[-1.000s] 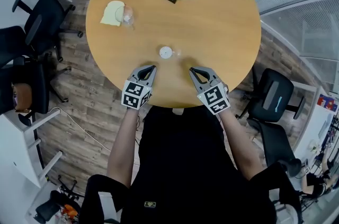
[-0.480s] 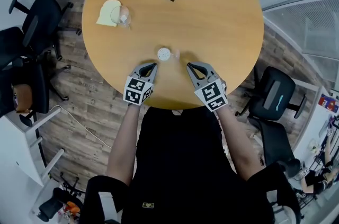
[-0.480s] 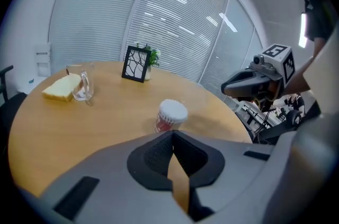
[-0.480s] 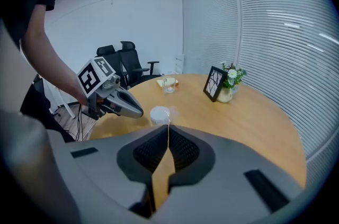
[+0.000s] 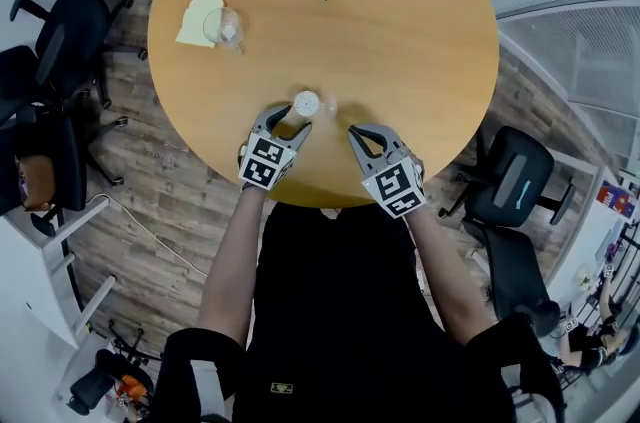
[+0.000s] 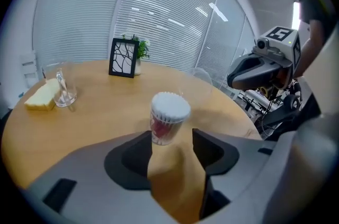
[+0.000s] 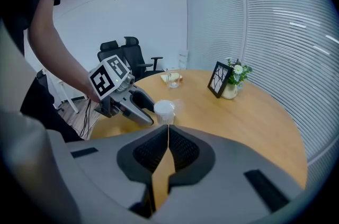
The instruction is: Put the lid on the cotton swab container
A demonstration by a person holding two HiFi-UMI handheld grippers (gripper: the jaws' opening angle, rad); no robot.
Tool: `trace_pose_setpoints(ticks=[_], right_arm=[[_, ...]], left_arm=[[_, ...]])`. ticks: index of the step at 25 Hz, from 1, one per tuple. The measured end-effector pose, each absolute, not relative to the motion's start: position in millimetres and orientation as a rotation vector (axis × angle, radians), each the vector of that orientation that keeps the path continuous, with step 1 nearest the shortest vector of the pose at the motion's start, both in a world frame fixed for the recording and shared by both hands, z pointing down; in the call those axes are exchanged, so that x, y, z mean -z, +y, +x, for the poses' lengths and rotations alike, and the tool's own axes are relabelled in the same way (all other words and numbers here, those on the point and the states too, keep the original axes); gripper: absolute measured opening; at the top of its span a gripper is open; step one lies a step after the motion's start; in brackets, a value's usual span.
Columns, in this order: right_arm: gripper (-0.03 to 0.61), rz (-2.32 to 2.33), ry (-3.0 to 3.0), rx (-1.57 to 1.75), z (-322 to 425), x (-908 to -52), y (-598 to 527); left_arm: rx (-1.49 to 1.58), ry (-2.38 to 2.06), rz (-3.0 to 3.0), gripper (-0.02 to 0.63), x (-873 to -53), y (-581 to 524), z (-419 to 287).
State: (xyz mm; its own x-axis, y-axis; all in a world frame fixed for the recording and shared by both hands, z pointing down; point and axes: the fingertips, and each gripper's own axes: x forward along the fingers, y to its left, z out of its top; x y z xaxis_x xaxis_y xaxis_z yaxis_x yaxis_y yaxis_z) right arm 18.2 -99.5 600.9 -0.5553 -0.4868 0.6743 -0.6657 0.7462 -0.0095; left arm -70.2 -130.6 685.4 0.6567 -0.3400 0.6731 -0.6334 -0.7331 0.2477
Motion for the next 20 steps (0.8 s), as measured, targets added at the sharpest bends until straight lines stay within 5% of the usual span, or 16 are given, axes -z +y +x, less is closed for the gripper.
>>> trace_pose_setpoints(ticks=[5,20], right_arm=[[0.006,0.849,-2.258,-0.348,23,-604,-97],[0.006,0.840,-2.184,-0.368,45,-611,-89]], left_arm=[[-0.839,-0.738,2.439,0.312,-689,-140,-59],[-1.011,-0.739,2.534,0.313,-698,-155,-47]])
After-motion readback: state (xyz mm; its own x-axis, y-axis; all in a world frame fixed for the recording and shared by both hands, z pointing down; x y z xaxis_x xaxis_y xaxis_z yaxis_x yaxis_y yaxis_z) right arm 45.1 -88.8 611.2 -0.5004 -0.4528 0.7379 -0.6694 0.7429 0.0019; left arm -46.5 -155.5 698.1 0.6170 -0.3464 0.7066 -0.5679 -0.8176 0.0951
